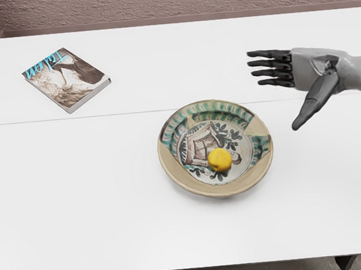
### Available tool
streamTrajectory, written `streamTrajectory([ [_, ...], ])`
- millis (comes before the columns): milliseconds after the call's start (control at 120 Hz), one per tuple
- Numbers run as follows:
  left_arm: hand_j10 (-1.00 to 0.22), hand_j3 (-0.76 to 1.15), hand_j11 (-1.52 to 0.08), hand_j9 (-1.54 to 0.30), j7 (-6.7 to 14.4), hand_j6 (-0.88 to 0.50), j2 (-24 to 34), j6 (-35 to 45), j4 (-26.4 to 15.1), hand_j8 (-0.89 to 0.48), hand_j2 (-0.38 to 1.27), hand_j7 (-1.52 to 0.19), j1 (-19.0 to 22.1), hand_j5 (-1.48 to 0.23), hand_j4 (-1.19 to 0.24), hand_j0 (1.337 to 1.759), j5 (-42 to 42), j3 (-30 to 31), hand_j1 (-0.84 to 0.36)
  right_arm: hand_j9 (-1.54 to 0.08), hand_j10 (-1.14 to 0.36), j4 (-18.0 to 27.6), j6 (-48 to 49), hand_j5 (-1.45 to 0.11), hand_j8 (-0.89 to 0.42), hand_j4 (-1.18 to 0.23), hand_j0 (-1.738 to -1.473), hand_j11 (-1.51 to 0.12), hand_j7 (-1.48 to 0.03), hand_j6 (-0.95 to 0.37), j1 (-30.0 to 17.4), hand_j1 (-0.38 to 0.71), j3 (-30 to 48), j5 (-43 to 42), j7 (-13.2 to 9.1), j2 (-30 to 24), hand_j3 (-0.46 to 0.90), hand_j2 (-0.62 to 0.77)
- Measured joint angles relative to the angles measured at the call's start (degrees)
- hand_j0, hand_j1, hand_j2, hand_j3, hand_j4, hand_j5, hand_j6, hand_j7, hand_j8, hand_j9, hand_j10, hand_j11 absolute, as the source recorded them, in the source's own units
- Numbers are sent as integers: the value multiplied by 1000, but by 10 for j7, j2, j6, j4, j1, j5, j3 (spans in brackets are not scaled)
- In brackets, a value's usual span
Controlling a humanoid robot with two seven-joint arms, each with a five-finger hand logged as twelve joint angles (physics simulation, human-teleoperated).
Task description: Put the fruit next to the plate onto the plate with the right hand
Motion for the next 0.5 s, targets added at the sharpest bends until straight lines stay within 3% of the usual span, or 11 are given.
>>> streamTrajectory([
  [300, -5, 0, -6, -6, 0, -5, 0, 0, 0, -5, 1, -6, -1, -6, -5, 1658, -1, 0, 343, -1, -1, -90, 0, -1, -1, -1, -1658, -1, -1, -1, -9, -349, 7, 45, 1, -61, 0, 2],
  [500, -5, 0, -6, -6, 0, -5, 0, 0, 1, -5, 1, -6, -2, -6, -5, 1658, -1, 0, 343, 0, 0, -110, 0, 0, 0, 0, -1658, 0, 0, 0, -10, -349, 8, 52, 1, -68, 0, 2],
])
